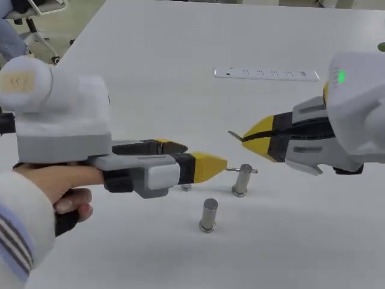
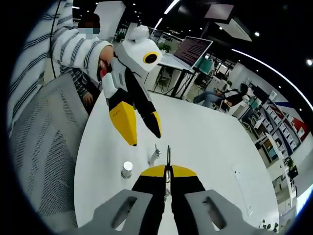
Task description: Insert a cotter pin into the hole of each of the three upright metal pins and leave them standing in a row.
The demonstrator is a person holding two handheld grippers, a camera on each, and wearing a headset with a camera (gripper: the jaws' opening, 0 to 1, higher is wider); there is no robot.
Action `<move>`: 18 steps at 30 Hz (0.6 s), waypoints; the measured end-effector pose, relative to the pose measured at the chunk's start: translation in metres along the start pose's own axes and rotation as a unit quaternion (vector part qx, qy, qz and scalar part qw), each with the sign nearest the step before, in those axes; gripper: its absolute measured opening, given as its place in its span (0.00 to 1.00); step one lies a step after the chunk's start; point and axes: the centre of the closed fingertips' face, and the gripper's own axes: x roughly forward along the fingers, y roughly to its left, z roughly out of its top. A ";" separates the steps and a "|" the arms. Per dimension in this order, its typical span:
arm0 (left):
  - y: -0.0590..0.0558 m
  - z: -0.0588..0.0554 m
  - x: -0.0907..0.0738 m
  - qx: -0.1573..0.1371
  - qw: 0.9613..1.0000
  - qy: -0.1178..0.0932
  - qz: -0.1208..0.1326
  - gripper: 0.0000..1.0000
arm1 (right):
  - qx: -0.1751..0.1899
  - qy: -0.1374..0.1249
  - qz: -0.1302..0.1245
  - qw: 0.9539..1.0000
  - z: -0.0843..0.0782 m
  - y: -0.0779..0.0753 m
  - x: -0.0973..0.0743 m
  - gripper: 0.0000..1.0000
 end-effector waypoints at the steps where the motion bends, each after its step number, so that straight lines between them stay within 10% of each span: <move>1: -0.002 -0.002 0.000 -0.016 1.000 0.009 -0.006 0.43 | -0.005 -0.002 0.002 1.000 0.000 0.001 0.002 0.00; 18: -0.018 -0.006 0.004 -0.055 0.998 0.019 -0.037 0.13 | -0.065 0.006 0.031 0.997 0.008 0.030 0.007 0.00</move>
